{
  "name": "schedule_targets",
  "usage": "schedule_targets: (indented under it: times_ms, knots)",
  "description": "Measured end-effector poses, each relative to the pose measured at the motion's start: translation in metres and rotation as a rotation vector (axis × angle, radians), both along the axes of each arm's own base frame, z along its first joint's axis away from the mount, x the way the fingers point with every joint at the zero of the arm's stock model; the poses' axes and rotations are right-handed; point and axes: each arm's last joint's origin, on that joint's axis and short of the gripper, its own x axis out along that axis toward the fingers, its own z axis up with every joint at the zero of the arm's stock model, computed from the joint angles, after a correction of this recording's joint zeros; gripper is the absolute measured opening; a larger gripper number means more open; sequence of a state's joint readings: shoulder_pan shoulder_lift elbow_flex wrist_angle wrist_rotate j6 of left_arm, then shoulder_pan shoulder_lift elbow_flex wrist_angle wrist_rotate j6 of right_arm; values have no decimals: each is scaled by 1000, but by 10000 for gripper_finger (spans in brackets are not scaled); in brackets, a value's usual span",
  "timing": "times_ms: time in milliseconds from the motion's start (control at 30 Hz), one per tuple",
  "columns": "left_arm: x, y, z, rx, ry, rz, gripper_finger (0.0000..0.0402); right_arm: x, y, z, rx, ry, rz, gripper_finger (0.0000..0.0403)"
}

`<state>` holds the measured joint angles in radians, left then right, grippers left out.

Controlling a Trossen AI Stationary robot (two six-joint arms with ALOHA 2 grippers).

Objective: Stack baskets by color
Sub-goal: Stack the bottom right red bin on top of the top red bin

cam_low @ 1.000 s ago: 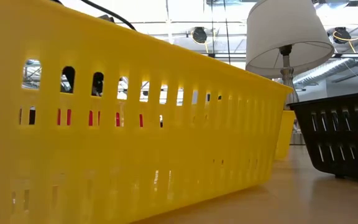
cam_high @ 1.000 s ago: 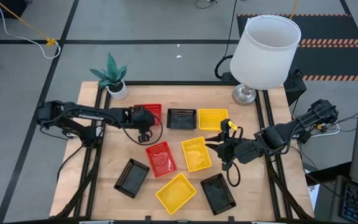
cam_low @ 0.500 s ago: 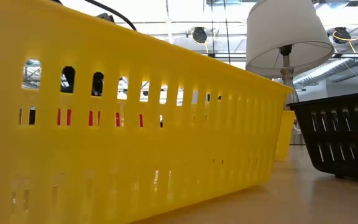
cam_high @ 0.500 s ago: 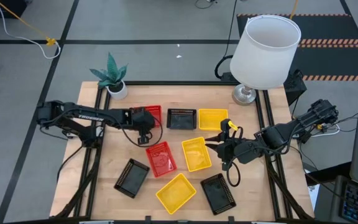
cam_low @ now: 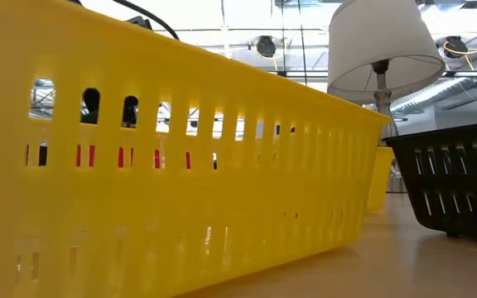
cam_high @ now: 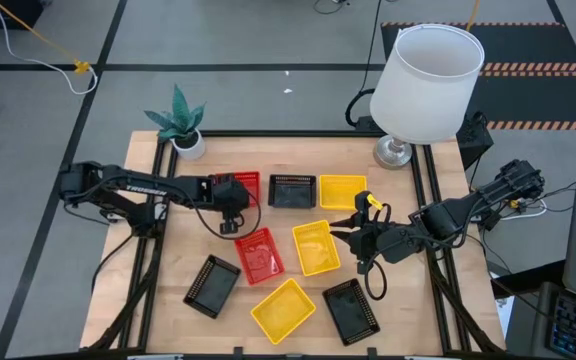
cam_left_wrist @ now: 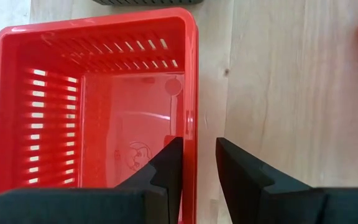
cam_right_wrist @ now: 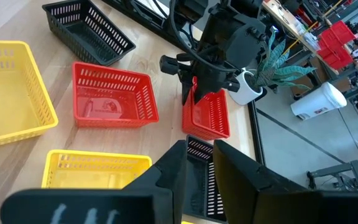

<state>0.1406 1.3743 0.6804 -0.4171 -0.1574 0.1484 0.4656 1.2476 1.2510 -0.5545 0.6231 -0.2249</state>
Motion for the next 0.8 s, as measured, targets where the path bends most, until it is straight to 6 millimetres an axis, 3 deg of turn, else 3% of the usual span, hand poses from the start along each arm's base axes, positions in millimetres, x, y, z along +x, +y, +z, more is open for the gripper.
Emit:
schedule_targets:
  times_ms: [800]
  knots:
    - [1,-4,1,50,4,-48,97,0,0,0,-1,1,0,73]
